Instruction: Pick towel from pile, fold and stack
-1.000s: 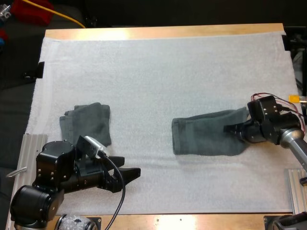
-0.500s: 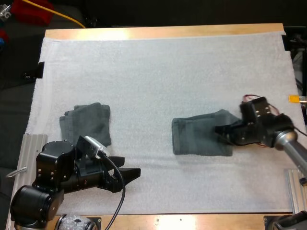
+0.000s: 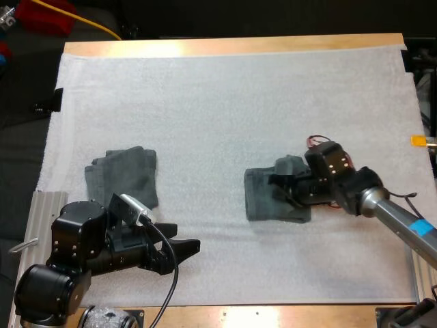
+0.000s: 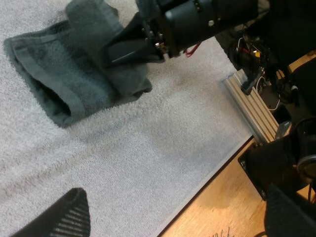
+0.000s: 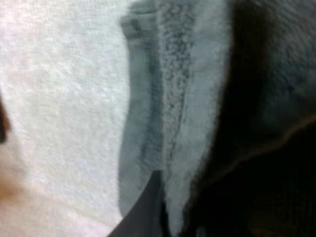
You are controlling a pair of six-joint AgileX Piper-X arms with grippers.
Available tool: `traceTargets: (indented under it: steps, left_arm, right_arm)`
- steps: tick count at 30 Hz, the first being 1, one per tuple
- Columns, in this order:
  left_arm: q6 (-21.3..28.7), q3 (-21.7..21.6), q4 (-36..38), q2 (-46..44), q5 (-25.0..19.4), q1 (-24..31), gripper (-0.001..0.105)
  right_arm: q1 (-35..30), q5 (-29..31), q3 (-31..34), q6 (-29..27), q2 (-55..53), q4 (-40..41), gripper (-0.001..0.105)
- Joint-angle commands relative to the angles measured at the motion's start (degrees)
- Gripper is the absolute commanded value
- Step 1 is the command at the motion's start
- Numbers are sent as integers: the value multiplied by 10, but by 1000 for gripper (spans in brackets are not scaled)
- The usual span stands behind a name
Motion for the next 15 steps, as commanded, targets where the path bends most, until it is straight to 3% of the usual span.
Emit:
traceTargets:
  steps: [1,15]
  left_arm:
    - [0,-4,-3,-2,9,-2,70]
    - [2,-4,-3,-2,9,-2,70]
  right_arm:
    - [5,-8,-3,9,6,-8,2]
    - [9,-7,-3,34,47,-21,3]
